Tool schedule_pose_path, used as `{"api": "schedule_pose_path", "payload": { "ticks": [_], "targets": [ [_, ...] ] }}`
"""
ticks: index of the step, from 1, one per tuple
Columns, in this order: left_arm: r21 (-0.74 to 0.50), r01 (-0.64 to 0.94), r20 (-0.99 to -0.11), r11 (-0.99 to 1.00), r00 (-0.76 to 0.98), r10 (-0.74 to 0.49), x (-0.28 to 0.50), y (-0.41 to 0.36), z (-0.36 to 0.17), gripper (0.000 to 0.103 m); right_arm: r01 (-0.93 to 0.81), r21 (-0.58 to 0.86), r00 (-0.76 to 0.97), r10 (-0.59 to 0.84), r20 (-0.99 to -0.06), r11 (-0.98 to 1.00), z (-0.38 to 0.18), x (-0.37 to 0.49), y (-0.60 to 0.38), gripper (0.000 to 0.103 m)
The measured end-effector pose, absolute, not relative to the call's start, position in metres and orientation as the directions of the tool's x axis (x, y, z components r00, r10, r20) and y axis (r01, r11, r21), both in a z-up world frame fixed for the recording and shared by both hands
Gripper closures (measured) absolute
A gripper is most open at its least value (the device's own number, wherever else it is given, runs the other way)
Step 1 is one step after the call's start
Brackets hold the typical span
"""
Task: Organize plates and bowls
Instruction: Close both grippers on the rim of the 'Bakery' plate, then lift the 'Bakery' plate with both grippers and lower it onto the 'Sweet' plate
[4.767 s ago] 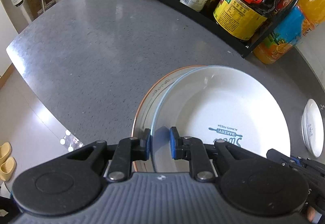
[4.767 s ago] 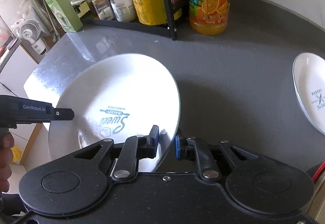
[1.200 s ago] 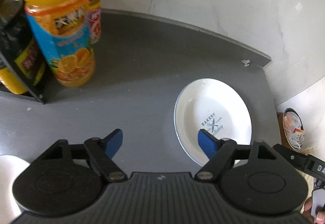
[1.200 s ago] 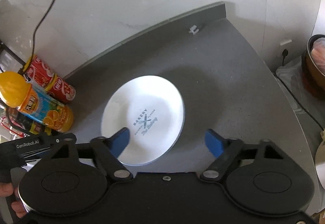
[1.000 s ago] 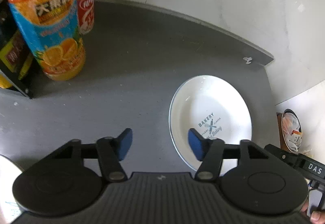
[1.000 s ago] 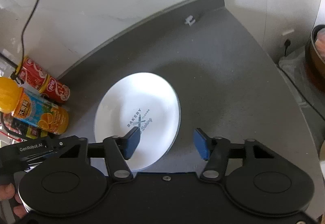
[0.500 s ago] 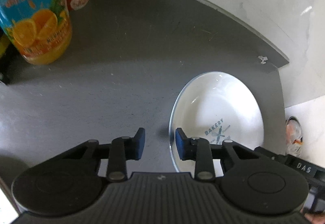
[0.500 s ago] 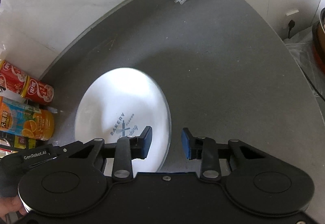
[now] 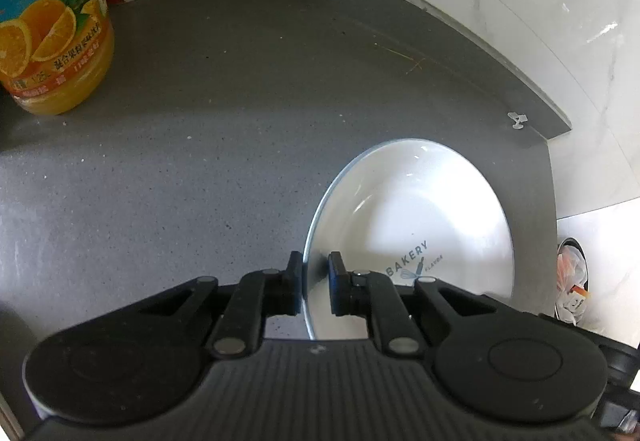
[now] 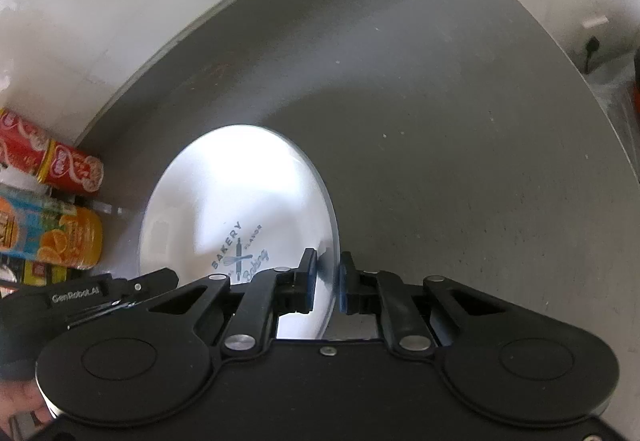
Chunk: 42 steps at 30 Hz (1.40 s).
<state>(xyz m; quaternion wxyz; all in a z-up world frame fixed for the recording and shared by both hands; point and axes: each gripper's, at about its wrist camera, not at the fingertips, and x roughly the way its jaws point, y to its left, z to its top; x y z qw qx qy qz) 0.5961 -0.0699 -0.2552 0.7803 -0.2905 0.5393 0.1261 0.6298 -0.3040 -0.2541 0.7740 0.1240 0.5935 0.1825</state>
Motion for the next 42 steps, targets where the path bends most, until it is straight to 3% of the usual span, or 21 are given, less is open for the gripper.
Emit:
{"api": "schedule_pose_path", "payload": {
  "ticks": [19, 30, 42],
  "targets": [
    [-0.34, -0.509, -0.89, 0.791, 0.447, -0.094, 0.567, -0.058, -0.212, 0.094, -0.247, 0.437, 0.298, 0.497, -0.815, 0.865, -0.198, 0.604, -0.298, 0.095],
    [-0.358, -0.521, -0.853, 0.775, 0.52, -0.044, 0.512, -0.024, -0.164, 0.094, -0.375, 0.436, 0.318, 0.555, -0.769, 0.818, -0.153, 0.564, -0.26, 0.094],
    [-0.351, -0.617, -0.839, 0.704, 0.541, 0.057, 0.431, 0.016, -0.139, 0.094, -0.511, 0.444, 0.251, 0.622, -0.742, 0.736, -0.142, 0.512, -0.201, 0.094]
  ]
}}
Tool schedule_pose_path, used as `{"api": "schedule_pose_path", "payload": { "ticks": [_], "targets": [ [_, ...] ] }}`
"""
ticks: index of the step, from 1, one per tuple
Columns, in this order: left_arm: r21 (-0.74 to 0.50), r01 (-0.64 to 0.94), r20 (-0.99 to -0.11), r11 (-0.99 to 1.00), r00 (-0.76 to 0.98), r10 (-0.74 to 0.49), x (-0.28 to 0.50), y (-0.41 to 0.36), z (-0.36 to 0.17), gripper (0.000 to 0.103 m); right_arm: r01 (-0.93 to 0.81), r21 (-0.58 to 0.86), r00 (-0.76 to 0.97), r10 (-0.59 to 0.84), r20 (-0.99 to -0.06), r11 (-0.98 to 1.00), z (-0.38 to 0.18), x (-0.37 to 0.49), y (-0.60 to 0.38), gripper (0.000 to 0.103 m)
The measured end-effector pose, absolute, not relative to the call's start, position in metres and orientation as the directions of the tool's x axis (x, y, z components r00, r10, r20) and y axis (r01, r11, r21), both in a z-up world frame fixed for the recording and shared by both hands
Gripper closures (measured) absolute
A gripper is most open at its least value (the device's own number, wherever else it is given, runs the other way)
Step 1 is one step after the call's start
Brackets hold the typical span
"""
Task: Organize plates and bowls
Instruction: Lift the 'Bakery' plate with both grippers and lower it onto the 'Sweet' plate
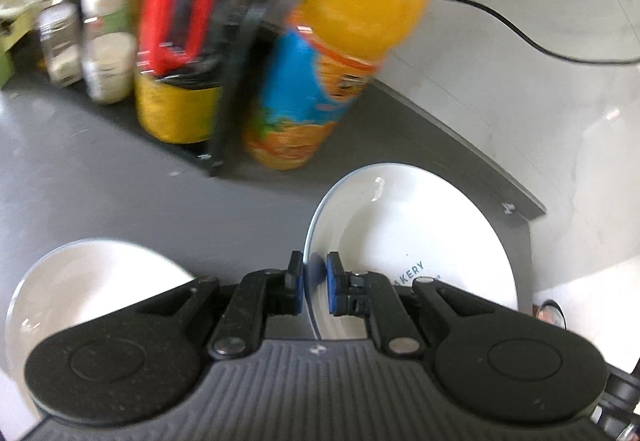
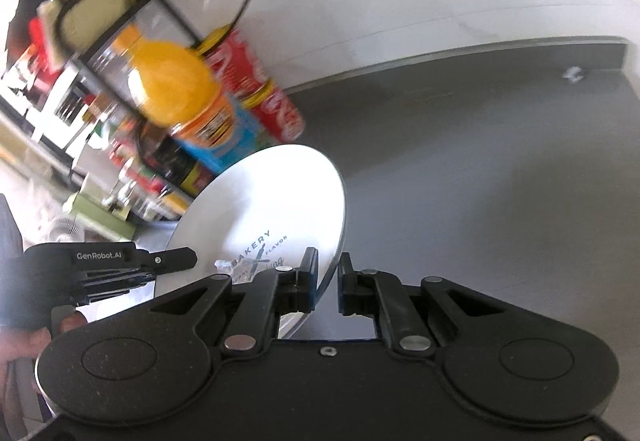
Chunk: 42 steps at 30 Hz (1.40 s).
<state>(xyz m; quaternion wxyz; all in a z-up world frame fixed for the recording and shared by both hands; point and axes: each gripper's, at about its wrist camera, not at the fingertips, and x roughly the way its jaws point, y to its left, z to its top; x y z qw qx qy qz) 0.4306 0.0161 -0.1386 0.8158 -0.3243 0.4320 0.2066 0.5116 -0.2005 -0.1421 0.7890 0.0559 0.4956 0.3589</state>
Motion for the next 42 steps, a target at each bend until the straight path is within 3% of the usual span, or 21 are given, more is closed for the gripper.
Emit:
{"api": "schedule_pose_path", "payload": {
  "ticks": [21, 42],
  "targets": [
    [-0.377, -0.794, -0.861, 0.476, 0.49, 0.136, 0.296, 0.074, -0.174, 0.093, -0.695, 0.4, 0.082, 0.618, -0.782, 0.597, -0.17, 0.438, -0.116, 0.094],
    [-0.394, -0.817, -0.874, 0.42, 0.475, 0.104, 0.255, 0.089, -0.215, 0.092, -0.764, 0.28, 0.094, 0.53, -0.843, 0.582, -0.184, 0.401, -0.087, 0.093]
  ]
}}
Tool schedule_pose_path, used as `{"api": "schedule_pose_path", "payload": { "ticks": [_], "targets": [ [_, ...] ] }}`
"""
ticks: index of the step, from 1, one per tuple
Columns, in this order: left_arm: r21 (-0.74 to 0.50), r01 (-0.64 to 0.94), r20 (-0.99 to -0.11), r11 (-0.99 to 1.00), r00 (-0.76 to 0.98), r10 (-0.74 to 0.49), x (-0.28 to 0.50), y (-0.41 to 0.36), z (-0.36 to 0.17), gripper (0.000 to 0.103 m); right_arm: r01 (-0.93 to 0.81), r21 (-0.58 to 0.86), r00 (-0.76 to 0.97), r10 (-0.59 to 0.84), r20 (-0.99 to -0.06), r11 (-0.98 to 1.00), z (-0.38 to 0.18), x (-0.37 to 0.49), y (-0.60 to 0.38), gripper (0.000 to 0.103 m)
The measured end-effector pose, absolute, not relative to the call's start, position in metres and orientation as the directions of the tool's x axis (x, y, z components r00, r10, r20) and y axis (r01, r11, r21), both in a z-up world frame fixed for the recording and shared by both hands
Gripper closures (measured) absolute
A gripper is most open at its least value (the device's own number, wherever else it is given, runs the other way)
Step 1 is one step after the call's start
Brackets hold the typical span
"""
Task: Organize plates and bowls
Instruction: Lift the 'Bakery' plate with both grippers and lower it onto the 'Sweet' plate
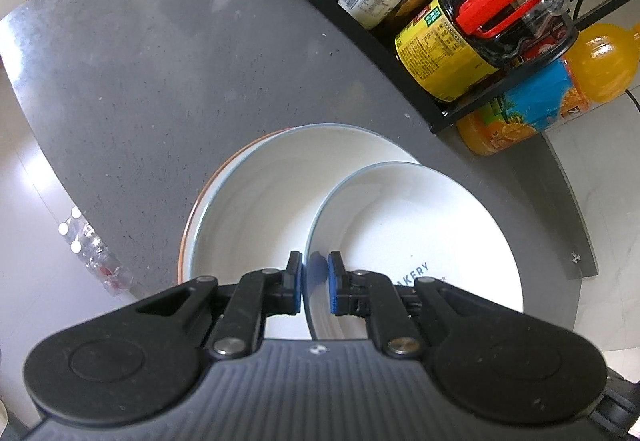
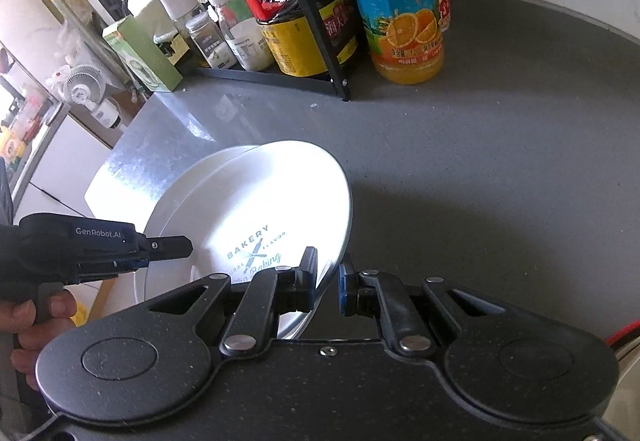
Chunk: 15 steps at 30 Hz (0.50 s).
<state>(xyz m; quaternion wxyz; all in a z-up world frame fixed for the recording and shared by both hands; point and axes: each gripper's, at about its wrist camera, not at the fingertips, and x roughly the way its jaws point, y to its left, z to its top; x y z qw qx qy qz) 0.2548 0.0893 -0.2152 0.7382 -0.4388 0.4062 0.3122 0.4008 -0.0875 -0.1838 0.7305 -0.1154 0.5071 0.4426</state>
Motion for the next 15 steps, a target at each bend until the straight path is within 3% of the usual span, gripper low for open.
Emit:
{"api": "schedule_pose_path", "payload": {
  "ticks": [15],
  "targets": [
    [-0.357, -0.824, -0.896, 0.439, 0.435, 0.088, 0.25, 0.094, -0.228, 0.09, -0.784, 0.214, 0.108, 0.468, -0.877, 0.583, -0.2, 0.38, -0.077, 0.092]
  ]
}}
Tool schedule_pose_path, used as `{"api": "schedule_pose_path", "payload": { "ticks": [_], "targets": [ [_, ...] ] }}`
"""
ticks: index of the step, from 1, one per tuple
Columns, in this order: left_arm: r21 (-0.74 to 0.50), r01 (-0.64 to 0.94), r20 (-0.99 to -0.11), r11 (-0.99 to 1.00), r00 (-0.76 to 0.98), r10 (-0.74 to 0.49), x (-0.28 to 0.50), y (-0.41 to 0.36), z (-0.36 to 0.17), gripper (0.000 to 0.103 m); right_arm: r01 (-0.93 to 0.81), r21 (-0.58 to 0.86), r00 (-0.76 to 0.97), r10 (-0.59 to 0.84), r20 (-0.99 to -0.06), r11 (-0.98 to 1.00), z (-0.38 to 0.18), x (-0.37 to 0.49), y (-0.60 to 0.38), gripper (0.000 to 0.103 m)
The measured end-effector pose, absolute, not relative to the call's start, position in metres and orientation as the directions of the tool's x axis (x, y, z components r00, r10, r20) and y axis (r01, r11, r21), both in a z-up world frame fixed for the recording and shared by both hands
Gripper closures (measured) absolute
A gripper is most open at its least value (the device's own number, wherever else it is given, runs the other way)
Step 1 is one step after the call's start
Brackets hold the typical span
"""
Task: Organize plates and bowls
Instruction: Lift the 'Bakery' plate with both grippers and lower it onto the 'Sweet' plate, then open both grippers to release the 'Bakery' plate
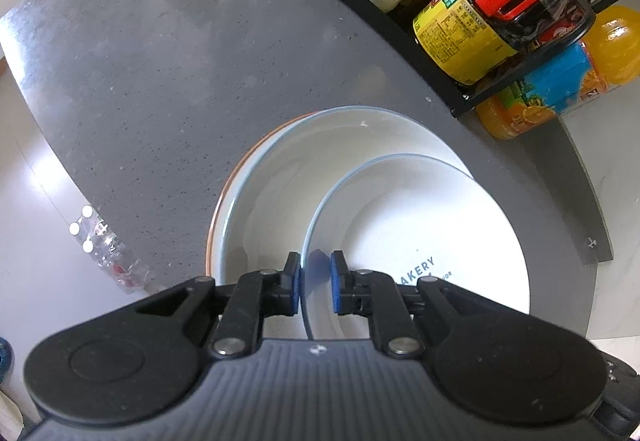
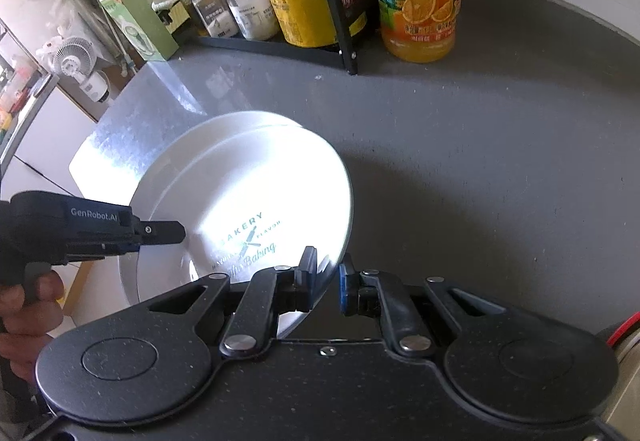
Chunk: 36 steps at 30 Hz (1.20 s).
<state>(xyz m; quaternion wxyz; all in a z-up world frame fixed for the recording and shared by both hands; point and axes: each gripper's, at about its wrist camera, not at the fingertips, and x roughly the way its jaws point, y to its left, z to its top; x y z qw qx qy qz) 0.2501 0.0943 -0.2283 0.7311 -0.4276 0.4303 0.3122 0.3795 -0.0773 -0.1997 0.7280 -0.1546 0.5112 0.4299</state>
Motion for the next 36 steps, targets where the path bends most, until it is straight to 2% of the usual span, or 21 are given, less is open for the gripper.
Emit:
{"api": "schedule_pose_path", "payload": {
  "ticks": [6, 9, 12, 20, 23, 27, 35, 36],
  "targets": [
    [-0.338, -0.829, -0.905, 0.445, 0.416, 0.09, 0.252, 0.095, -0.229, 0.089, -0.772, 0.206, 0.117, 0.453, -0.884, 0.601, -0.204, 0.377, -0.074, 0.09],
    [-0.323, -0.835, -0.908, 0.446, 0.406, 0.101, 0.253, 0.098, -0.228, 0.089, -0.773, 0.184, 0.126, 0.431, -0.893, 0.607, -0.208, 0.376, -0.071, 0.078],
    [-0.308, -0.838, -0.909, 0.45, 0.398, 0.119, 0.252, 0.099, -0.226, 0.088, -0.772, 0.178, 0.127, 0.423, -0.897, 0.61, -0.212, 0.376, -0.069, 0.072],
    [-0.296, -0.841, -0.904, 0.453, 0.4, 0.151, 0.251, 0.101, -0.221, 0.09, -0.764, 0.169, 0.124, 0.399, -0.909, 0.623, -0.221, 0.373, -0.06, 0.063],
    [-0.292, -0.838, -0.904, 0.462, 0.399, 0.153, 0.252, 0.101, -0.22, 0.09, -0.748, 0.191, 0.111, 0.403, -0.908, 0.635, -0.22, 0.376, -0.062, 0.059],
    [-0.289, -0.833, -0.906, 0.472, 0.397, 0.147, 0.252, 0.102, -0.22, 0.089, -0.729, 0.235, 0.09, 0.43, -0.898, 0.643, -0.209, 0.38, -0.069, 0.046],
    [-0.258, -0.837, -0.934, 0.483, 0.344, 0.096, 0.261, 0.106, -0.218, 0.088, -0.698, 0.298, 0.098, 0.499, -0.861, 0.652, -0.179, 0.39, -0.087, 0.04],
    [-0.251, -0.836, -0.939, 0.487, 0.333, 0.087, 0.263, 0.107, -0.216, 0.083, -0.692, 0.308, 0.1, 0.509, -0.855, 0.653, -0.174, 0.391, -0.091, 0.038]
  ]
}}
